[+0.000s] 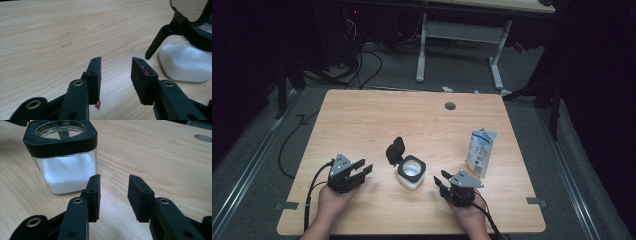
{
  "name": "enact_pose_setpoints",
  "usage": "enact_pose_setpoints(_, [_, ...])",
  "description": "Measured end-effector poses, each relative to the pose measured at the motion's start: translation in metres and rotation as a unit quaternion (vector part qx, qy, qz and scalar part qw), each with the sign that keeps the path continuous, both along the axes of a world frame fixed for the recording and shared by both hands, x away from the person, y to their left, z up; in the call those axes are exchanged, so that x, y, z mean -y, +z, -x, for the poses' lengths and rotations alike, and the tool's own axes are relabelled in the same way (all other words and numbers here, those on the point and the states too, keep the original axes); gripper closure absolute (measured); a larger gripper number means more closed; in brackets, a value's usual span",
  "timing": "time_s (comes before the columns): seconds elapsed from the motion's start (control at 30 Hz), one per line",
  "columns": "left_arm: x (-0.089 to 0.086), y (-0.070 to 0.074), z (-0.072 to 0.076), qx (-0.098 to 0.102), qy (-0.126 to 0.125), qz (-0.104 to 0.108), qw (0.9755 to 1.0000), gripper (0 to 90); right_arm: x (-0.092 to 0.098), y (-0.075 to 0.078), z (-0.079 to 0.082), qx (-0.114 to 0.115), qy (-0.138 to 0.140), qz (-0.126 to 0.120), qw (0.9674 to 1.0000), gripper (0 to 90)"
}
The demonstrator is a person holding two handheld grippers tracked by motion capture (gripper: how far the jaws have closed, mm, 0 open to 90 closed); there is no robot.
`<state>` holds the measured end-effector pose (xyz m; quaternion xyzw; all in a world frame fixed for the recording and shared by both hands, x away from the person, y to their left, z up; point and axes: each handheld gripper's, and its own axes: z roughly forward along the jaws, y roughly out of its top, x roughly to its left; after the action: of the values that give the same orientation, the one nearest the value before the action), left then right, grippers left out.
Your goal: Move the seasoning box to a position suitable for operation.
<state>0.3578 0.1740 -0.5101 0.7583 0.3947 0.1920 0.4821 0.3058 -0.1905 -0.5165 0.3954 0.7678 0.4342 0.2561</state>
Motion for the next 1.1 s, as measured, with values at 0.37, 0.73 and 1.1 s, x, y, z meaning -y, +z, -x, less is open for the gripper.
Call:
enact_pose_setpoints(0.37, [0.024,0.016,-0.001,0.011,-0.009,0.005,0.9999,83.0,-0.017,-0.004,0.001,-0.002,0.017,-0.001,0.9999,77.6])
enact_pose_setpoints(0.73, [0.043,0.036,-0.009,0.015,-0.021,0.04,0.9989,89.9,-0.024,-0.005,0.001,-0.011,0.028,0.001,0.9995,89.9])
enact_pose_setpoints(1.1, [0.054,0.045,-0.008,0.024,-0.034,0.05,0.9979,90.0,-0.034,-0.006,0.0,-0.01,0.04,0.004,0.9992,89.9])
